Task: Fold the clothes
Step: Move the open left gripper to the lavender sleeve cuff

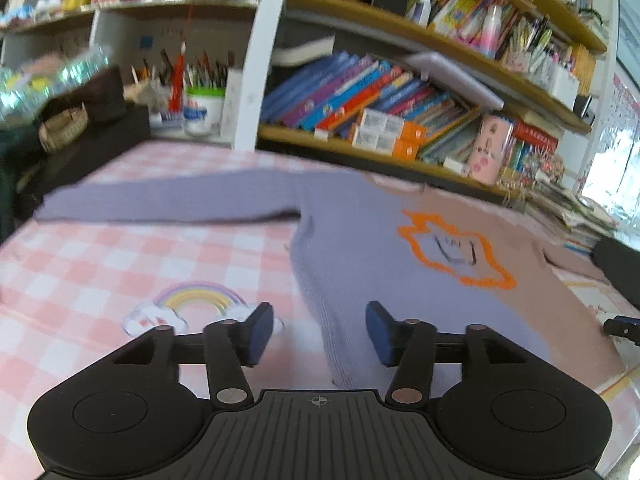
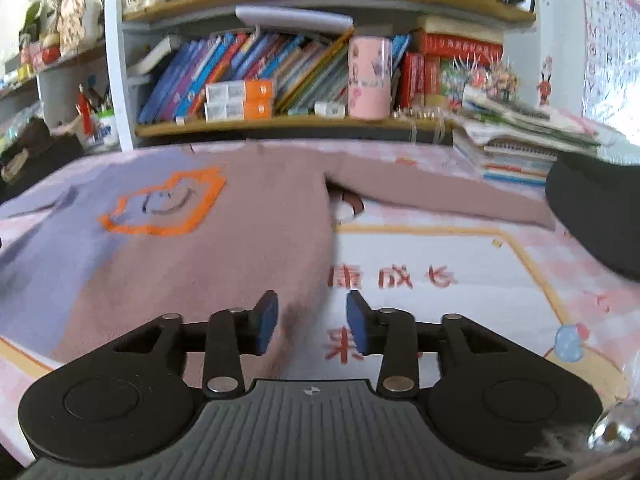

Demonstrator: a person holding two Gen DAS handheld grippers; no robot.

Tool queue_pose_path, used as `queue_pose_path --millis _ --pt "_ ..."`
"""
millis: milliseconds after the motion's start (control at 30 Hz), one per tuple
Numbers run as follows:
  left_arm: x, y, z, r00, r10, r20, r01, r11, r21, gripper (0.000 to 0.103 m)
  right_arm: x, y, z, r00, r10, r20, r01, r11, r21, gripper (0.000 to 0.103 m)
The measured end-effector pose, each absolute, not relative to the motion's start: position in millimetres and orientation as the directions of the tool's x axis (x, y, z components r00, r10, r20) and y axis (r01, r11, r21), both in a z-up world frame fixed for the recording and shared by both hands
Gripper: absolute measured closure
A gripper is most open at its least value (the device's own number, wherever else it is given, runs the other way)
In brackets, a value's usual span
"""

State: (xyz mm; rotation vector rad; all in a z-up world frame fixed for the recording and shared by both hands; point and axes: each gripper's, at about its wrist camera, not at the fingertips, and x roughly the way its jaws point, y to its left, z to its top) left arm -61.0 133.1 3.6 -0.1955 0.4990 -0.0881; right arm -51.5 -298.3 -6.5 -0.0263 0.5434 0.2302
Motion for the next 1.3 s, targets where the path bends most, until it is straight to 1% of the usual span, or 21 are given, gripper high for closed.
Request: queue_pose_path --millis 133,200,333,533,600,700,800,867,933,1033,1100,1167,1233,1300 --pt "-71 135 17 0.896 -0.133 -0.423 0.047 0.977 -0.207 0.028 -55 -285 5 0.835 0.249 -0.490 -0.268 0.963 0.032 0.052" --pt "-74 134 20 0.902 -0.132 -0.411 0.056 0.980 -0.193 0.021 -56 -272 9 0.828 0.277 -0.488 -0.304 0.952 0.025 0.051" --pt "-76 135 20 0.906 -0.101 -0.412 0.035 0.986 -0.166 0.014 -55 -242 14 0.801 0.349 -0.485 -0.398 0.917 0.003 0.046" --pt "-72 144 12 0.899 -0.069 -0.432 -0.014 0.983 -0.186 0.011 -44 -207 20 0.768 0.421 -0.482 -0.498 0.866 -0.037 0.037" --pt "-72 147 10 0.898 -0.051 -0.438 -0.030 0.984 -0.176 0.011 -38 -199 21 0.755 0.445 -0.481 -0.526 0.849 -0.040 0.036" --pt "-73 156 12 0.906 -0.016 -0.424 -0.059 0.985 -0.162 0.009 -27 -187 20 0.733 0.477 -0.485 -0.562 0.826 -0.038 0.034" --pt "-73 170 14 0.919 0.022 -0.395 -0.097 0.980 -0.171 0.009 -15 -177 17 0.709 0.507 -0.490 -0.598 0.801 -0.037 0.030" --pt "-69 182 16 0.917 0.064 -0.393 -0.143 0.974 -0.176 0.009 -5 -172 14 0.694 0.524 -0.493 -0.619 0.785 -0.037 0.027" --pt "-64 194 15 0.906 0.101 -0.412 -0.188 0.966 -0.175 0.009 6 -166 11 0.684 0.532 -0.499 -0.633 0.773 -0.043 0.026" --pt "-49 215 13 0.868 0.159 -0.470 -0.268 0.947 -0.176 0.009 22 -159 7 0.677 0.533 -0.508 -0.647 0.760 -0.064 0.024" --pt "-38 232 11 0.845 0.172 -0.506 -0.306 0.932 -0.193 0.009 31 -154 4 0.676 0.533 -0.509 -0.655 0.751 -0.084 0.021" --pt "-30 246 10 0.829 0.180 -0.529 -0.337 0.916 -0.216 0.007 35 -151 1 0.683 0.526 -0.507 -0.657 0.746 -0.111 0.015" --pt "-21 262 8 0.813 0.198 -0.547 -0.377 0.895 -0.236 0.006 36 -150 -5 0.686 0.522 -0.507 -0.656 0.745 -0.121 0.012" --pt "-12 276 7 0.801 0.225 -0.555 -0.417 0.874 -0.248 0.006 36 -151 -11 0.675 0.522 -0.521 -0.661 0.742 -0.113 0.011"
